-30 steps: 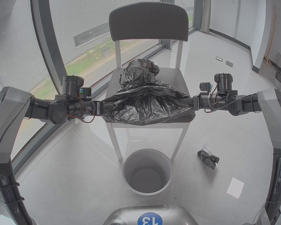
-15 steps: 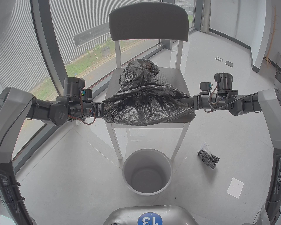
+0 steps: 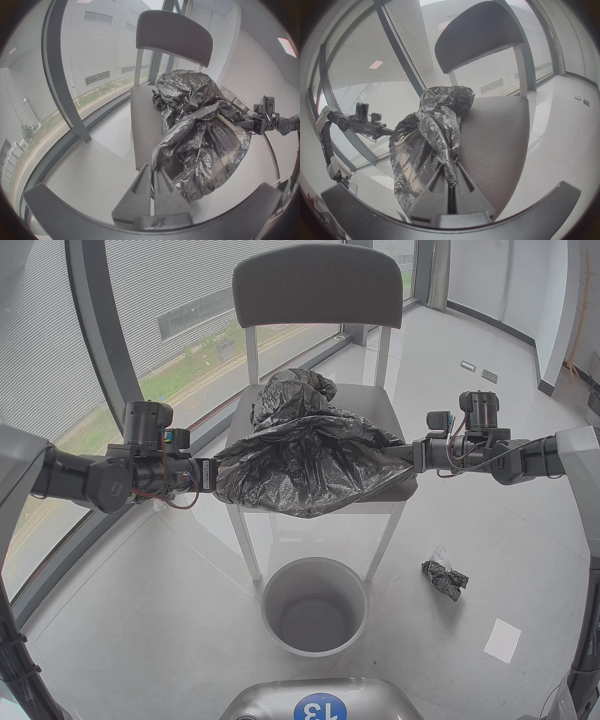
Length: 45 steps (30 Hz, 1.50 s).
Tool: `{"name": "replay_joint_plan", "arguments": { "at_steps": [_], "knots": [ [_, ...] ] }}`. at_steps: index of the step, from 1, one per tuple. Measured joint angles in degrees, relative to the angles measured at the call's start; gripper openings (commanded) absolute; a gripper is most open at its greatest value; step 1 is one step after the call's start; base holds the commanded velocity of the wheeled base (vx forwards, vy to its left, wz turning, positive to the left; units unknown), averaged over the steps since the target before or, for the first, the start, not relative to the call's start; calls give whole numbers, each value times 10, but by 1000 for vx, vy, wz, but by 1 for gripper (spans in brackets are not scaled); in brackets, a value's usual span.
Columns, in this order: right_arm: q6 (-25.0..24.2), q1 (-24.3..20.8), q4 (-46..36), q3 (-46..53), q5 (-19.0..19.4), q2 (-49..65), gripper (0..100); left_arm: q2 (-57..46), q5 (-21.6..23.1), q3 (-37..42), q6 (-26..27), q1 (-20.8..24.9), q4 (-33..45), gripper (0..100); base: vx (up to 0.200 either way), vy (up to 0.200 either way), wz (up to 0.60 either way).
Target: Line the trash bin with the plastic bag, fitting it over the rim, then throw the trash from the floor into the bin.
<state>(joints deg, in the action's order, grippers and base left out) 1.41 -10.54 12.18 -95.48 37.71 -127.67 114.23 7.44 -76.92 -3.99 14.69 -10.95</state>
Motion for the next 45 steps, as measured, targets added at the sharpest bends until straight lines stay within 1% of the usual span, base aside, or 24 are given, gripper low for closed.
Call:
{"name": "replay_joint_plan", "arguments": {
  "at_steps": [5,13,21,26,31,37,40,45],
  "knots": [
    [0,-10,12,35,-1,30,0,-50,1,53,-15,3,-1,0,0,0,0],
    [-1,-39,38,122,-2,91,0,-143,17,138,-18,13,-1,0,0,0,0],
    [-3,-90,71,217,-39,153,0,-259,25,236,-20,23,3,0,0,0,0],
    [-5,-128,85,273,-49,192,0,-339,25,296,-20,35,14,0,0,0,0],
    [-7,-171,91,331,-75,238,0,-430,26,341,-28,57,58,0,0,0,0],
    [-9,-219,93,412,-104,299,0,-532,26,356,-43,85,158,0,0,0,0],
    [-14,-236,92,452,-109,332,0,-572,26,357,-46,94,188,0,0,0,0],
    [-28,-251,92,499,-112,369,0,-614,29,358,-48,100,210,0,0,0,0]
  ]
}}
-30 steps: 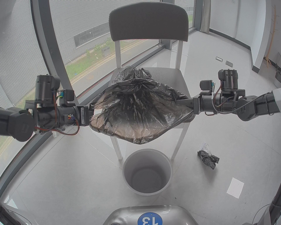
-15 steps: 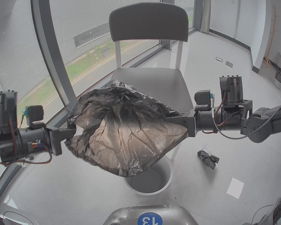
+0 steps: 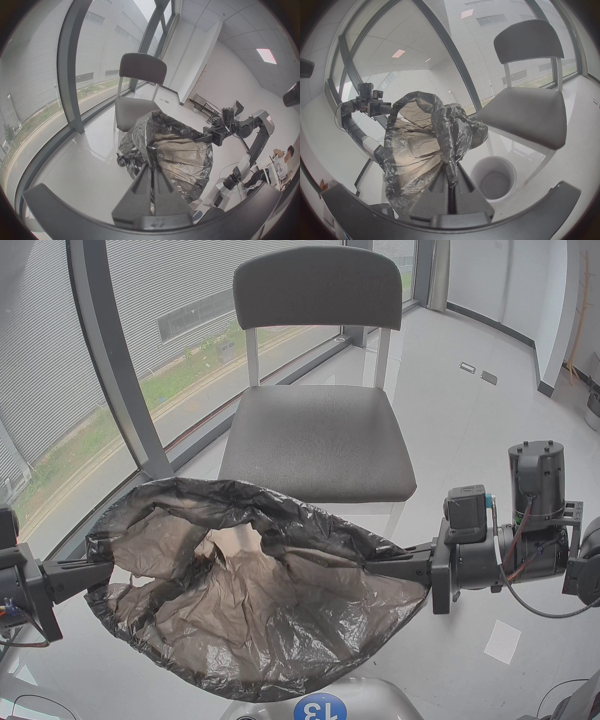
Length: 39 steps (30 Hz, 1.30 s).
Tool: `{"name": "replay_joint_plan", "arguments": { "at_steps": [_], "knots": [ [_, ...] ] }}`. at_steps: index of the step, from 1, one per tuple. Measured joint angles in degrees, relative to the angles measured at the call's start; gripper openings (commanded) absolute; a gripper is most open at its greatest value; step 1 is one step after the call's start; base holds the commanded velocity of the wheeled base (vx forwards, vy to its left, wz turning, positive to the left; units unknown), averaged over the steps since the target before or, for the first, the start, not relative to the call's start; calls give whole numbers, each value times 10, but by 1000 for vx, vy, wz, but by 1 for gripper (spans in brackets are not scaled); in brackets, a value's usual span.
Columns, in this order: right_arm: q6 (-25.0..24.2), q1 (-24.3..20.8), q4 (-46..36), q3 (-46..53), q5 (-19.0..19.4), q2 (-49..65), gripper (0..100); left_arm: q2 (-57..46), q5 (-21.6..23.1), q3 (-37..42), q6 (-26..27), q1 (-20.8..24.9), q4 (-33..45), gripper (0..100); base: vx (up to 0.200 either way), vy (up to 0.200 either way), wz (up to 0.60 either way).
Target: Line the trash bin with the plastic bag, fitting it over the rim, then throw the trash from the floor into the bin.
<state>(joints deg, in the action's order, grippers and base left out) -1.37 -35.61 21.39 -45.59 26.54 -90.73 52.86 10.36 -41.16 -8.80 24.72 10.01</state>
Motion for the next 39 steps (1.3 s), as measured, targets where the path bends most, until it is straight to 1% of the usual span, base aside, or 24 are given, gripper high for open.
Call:
{"name": "replay_joint_plan", "arguments": {
  "at_steps": [8,13,20,25,30,39],
  "knots": [
    [0,-12,2,45,0,21,0,-21,35,5,0,4,5,0,0,0,0],
    [1,-5,3,67,1,23,0,-7,42,9,0,12,0,0,0,0,0],
    [7,34,18,90,5,12,0,46,42,4,-1,29,-37,0,0,0,0],
    [11,80,69,106,9,-16,0,104,41,-7,-1,44,-75,0,0,0,0],
    [15,118,107,117,13,-52,0,155,38,-27,-1,56,-91,0,0,0,0],
    [28,148,143,122,21,-119,0,219,38,-41,0,64,-96,0,0,0,0]
  ]
}}
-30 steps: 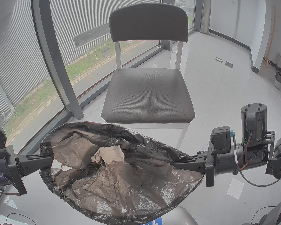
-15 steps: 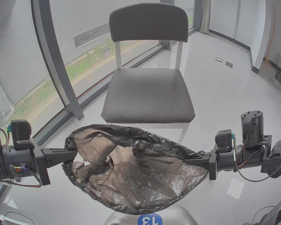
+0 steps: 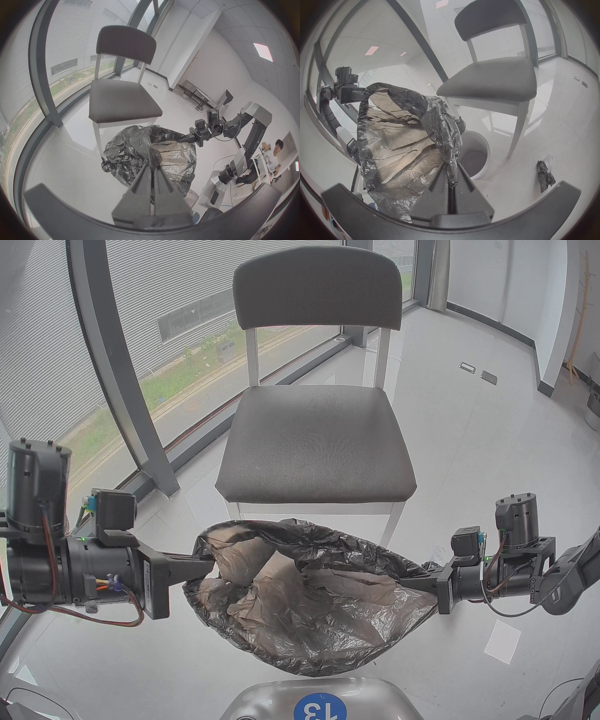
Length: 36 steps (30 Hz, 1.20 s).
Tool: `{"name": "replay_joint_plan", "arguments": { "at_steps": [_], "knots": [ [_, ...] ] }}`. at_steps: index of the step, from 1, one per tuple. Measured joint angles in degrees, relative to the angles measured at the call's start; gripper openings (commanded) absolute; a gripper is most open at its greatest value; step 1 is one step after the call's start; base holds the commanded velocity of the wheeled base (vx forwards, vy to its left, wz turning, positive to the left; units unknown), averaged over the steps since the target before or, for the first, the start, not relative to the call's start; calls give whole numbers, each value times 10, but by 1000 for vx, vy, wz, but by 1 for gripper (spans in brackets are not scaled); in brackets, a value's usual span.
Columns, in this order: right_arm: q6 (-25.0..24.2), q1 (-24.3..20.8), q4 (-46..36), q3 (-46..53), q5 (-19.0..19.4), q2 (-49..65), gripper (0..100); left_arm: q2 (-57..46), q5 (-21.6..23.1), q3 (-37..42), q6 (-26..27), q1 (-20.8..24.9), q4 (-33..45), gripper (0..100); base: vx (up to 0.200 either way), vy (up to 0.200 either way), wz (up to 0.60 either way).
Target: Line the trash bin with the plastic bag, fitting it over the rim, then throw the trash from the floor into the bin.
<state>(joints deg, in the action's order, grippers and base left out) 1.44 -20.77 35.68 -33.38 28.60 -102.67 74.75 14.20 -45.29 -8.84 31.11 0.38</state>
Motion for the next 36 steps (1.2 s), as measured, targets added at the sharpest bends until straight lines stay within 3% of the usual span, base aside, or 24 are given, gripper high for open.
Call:
{"name": "replay_joint_plan", "arguments": {
  "at_steps": [16,36],
  "knots": [
    [24,54,49,-10,4,-126,0,109,4,-31,-4,1,-37,0,0,0,0],
    [71,111,47,-5,4,-216,0,211,0,-74,-68,35,-37,0,0,0,0]
  ]
}}
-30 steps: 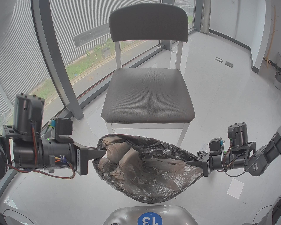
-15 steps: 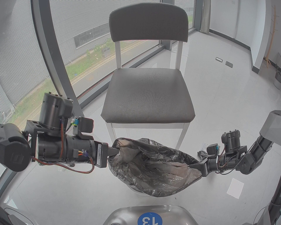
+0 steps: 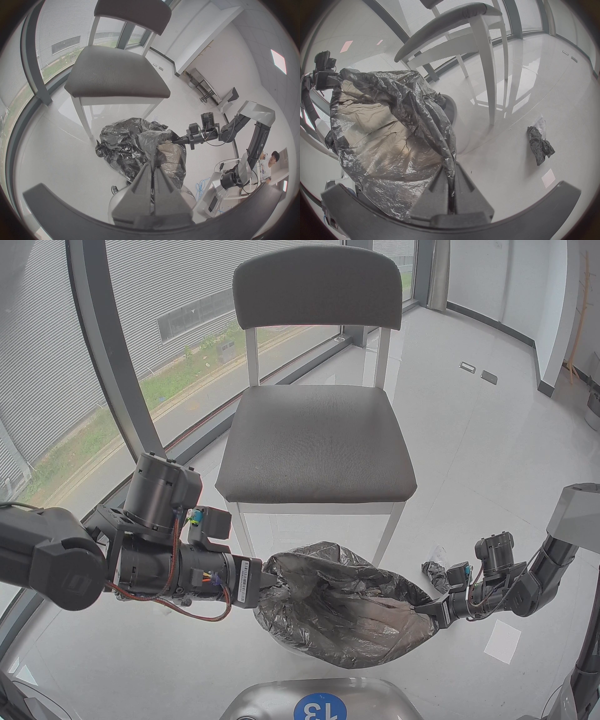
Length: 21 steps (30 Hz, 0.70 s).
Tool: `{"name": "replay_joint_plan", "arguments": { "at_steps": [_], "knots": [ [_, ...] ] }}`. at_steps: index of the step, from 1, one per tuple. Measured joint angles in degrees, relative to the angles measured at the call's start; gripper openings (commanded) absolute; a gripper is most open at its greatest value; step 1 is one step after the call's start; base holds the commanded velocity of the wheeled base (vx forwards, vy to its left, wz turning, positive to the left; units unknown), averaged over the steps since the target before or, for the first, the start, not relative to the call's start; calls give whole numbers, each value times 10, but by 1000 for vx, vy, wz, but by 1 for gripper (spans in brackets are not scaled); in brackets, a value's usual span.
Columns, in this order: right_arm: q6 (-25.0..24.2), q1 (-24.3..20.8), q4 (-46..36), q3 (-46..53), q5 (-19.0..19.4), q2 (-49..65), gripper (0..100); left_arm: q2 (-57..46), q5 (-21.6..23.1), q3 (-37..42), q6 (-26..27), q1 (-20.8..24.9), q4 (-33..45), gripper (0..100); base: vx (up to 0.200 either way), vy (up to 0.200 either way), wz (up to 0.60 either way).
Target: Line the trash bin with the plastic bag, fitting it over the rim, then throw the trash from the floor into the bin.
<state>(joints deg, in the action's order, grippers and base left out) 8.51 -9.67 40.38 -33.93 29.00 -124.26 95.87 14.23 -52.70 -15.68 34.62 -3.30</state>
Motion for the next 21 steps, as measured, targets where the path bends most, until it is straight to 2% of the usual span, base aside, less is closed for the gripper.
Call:
{"name": "replay_joint_plan", "arguments": {
  "at_steps": [8,15,21],
  "knots": [
    [-5,1,-18,8,1,29,0,11,-6,6,-12,3,6,0,0,0,0],
    [-7,1,-128,-18,1,90,0,7,-12,10,-20,5,27,0,0,0,0],
    [-9,-2,-147,-49,1,123,0,9,-16,0,-20,7,70,0,0,0,0]
  ]
}}
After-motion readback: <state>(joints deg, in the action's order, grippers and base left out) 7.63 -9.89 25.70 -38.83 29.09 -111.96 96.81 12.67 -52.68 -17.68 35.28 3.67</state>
